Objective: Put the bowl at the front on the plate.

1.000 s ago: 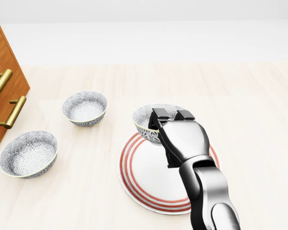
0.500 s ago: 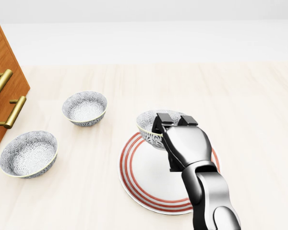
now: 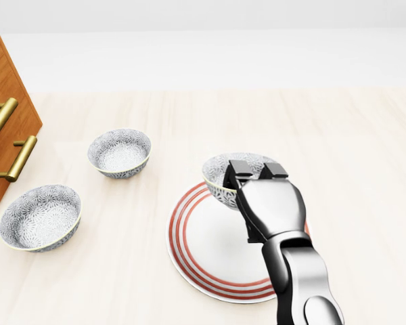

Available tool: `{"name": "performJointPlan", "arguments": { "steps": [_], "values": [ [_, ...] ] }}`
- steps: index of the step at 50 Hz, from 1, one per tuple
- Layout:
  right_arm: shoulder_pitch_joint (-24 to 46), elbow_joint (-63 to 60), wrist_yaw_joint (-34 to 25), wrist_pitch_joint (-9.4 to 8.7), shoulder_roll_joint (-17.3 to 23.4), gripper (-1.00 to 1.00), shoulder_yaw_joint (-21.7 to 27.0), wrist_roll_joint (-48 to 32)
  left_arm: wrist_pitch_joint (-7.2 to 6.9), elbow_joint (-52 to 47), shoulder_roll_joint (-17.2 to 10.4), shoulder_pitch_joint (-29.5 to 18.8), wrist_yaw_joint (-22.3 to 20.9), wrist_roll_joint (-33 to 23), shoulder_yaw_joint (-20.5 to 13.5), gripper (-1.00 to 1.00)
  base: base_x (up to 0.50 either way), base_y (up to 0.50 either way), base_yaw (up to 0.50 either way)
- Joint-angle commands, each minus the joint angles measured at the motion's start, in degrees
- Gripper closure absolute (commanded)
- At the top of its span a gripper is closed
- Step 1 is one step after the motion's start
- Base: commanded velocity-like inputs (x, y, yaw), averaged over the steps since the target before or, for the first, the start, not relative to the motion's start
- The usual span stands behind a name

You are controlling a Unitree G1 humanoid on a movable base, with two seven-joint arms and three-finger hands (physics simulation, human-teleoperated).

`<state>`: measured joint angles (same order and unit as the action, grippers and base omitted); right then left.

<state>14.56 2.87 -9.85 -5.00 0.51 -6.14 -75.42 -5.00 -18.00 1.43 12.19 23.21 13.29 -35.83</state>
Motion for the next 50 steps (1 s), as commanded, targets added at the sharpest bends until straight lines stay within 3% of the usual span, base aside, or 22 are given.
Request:
{"name": "performJointPlan", "arguments": {
  "steps": [1, 10, 43, 50],
  "values": [
    [-0.41, -0.91, 0.99, 0.0, -0.08, 1.0, 0.27, -7.0, 0.0, -0.14, 0.01, 0.04, 0.04, -0.05, 0.01, -1.0, 0.0, 0.0, 0.0],
    [-2.1, -3.35, 4.81, 0.0, -0.37, 1.0, 0.69, -1.16, 0.0, -0.03, -0.01, 0.04, -0.09, 0.07, -0.06, -1.0, 0.0, 0.0, 0.0],
    [-2.12, -3.5, 5.13, 0.0, 0.05, 1.0, 0.3, -0.03, 0.0, 0.13, 0.0, -0.02, -0.13, 0.0, -0.06, -1.0, 0.0, 0.0, 0.0],
    [-1.95, -1.67, -1.86, 0.0, 1.57, 1.0, -0.69, -16.07, 0.0, 0.02, 0.03, 0.07, -0.2, 0.01, -0.11, -1.0, 0.0, 0.0, 0.0]
  ]
}}
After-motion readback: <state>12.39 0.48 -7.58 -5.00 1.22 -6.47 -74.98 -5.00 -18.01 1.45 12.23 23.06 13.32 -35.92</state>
